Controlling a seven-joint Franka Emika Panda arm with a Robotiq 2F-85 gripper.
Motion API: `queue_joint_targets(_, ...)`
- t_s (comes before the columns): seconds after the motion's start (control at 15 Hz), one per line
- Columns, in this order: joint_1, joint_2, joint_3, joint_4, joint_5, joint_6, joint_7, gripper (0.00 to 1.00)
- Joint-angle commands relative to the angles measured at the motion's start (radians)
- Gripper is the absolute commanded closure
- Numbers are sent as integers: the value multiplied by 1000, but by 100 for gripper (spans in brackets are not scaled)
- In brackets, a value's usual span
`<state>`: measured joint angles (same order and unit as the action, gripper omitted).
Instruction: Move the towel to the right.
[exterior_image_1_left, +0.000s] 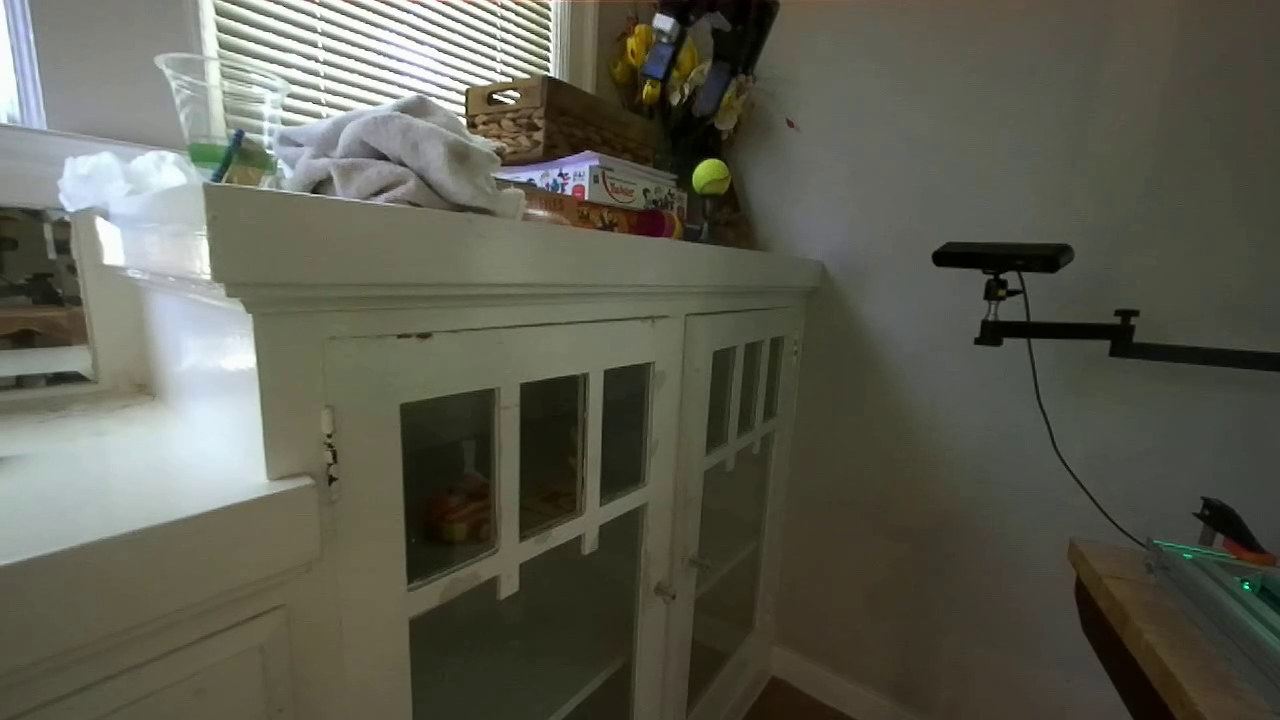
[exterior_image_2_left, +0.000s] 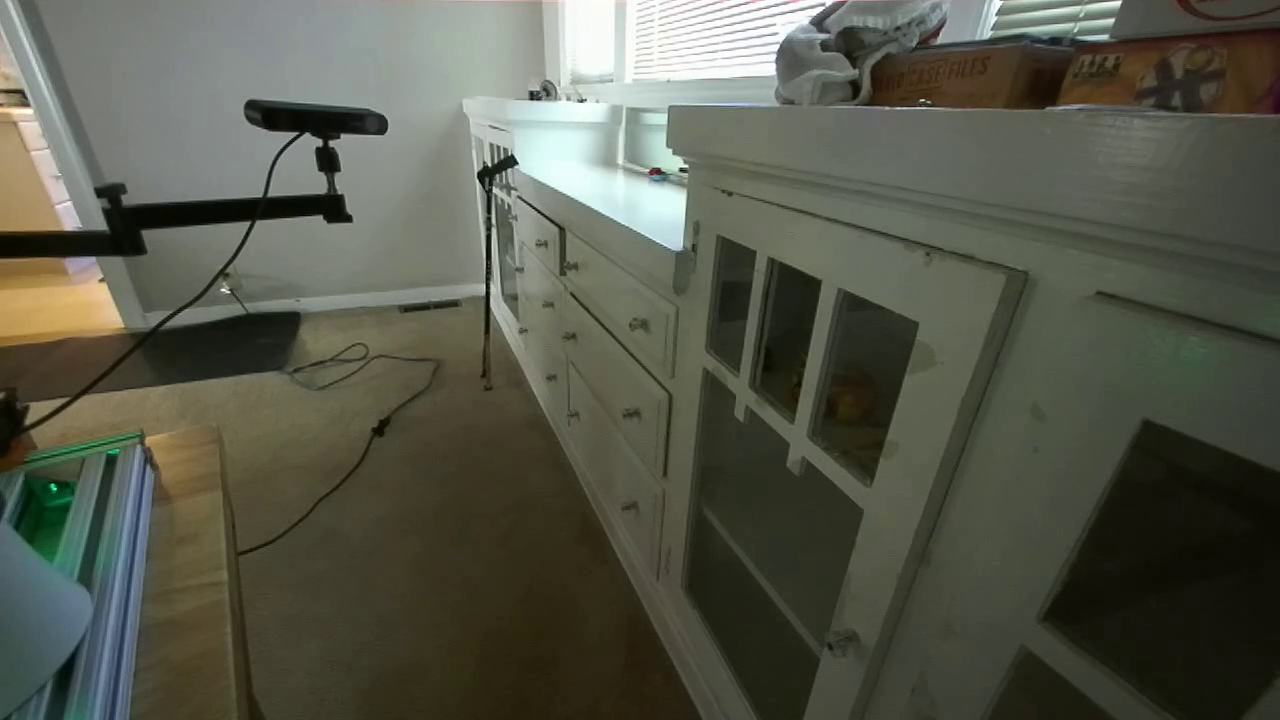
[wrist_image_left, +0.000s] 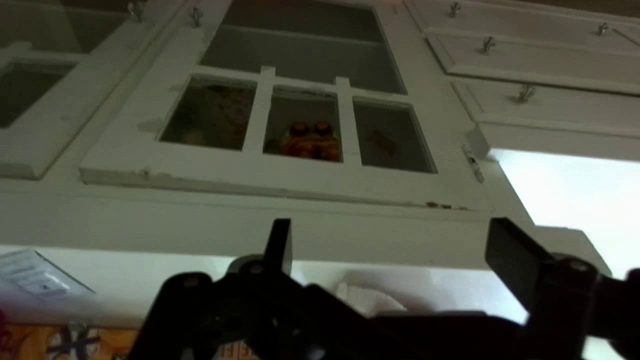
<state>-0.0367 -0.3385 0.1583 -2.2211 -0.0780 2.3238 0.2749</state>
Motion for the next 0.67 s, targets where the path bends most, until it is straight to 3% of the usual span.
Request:
queue_joint_targets(0.0, 12, 172, -6, 164, -59, 95, -34, 0)
queue_joint_targets(0.6, 68, 404, -32, 417, -172, 276, -176, 0)
